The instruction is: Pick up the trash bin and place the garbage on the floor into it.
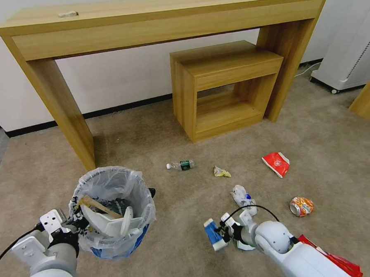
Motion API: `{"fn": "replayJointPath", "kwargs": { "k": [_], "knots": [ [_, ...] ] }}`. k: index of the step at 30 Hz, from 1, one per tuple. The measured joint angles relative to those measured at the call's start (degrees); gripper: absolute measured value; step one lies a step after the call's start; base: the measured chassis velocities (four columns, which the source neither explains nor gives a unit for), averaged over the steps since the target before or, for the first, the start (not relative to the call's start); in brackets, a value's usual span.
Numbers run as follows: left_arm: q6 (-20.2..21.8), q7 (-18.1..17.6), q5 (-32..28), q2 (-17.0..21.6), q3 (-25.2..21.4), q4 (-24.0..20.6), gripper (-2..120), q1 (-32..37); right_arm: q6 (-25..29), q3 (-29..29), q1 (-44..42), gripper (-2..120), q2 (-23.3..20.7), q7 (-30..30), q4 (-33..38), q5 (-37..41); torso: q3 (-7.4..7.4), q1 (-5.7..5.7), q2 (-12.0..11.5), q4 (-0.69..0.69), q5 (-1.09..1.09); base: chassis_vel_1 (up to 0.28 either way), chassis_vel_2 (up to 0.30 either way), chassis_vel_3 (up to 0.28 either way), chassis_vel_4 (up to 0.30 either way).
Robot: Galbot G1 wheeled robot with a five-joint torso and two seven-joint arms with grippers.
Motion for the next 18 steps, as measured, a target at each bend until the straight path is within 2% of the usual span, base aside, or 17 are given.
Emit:
{"fn": "replayJointPath", "kwargs": {
  "k": [3, 5, 7, 8, 11, 12, 14, 18],
  "knots": [
    [0.0, 0.04, -0.09, 0.07, 0.04, 0.01, 1, -0.05, 2.22, 1.49, -0.56, 0, -1.16, 0.52, 3.78, 2.37, 0.0, 0.0, 0.0, 0.0, 0.0, 0.0, 0.0, 0.0, 0.0],
    [0.0, 0.15, -0.19, 0.09, 0.41, 0.06, 1, -0.07, 7.92, 4.85, -1.28, 0, -2.6, -0.15, 8.57, 5.18, 0.0, 0.0, 0.0, 0.0, 0.0, 0.0, 0.0, 0.0, 0.0],
    [0.07, 0.29, -1.03, 0.11, 0.86, -0.06, 1, 0.07, 13.21, 8.0, -1.37, 0, -3.52, -3.47, 11.75, 6.97, 0.0, 0.0, 0.0, 0.0, 0.0, 0.0, 0.0, 0.0, 0.0],
    [0.07, 0.29, -1.03, 0.11, 0.86, -0.06, 1, 0.07, 13.21, 8.0, -1.37, 0, -3.52, -3.47, 11.75, 6.97, 0.0, 0.0, 0.0, 0.0, 0.0, 0.0, 0.0, 0.0, 0.0],
    [0.47, 0.33, -2.36, 0.12, 1.51, -0.5, 1, 0.23, 23.53, 10.47, -0.06, 0, -3.91, -11.69, 14.09, 10.86, -0.01, 0.0, 0.0, 0.0, -0.01, 0.0, 0.0, 0.0, 0.0],
    [0.47, 0.33, -2.36, 0.12, 1.51, -0.5, 1, 0.23, 23.53, 10.47, -0.06, 0, -3.91, -11.69, 14.09, 10.86, -0.01, 0.0, 0.0, 0.0, -0.01, 0.0, 0.0, 0.0, 0.0],
    [0.57, 0.54, -2.17, 0.12, 2.14, -0.54, 1, 0.37, 30.76, 10.93, 2.03, 0, -3.39, -20.11, 14.83, 15.36, 0.0, 0.0, 0.0, 0.0, 0.01, 0.0, 0.0, 0.0, 0.0],
    [0.59, 1.43, -1.22, -0.1, 3.39, -0.54, 1, 0.67, 33.93, 9.26, 4.07, 0, -2.47, -23.67, 15.29, 21.22, -0.01, 0.0, 0.0, 0.0, -0.01, 0.0, 0.0, 0.0, 0.0]
  ]
}}
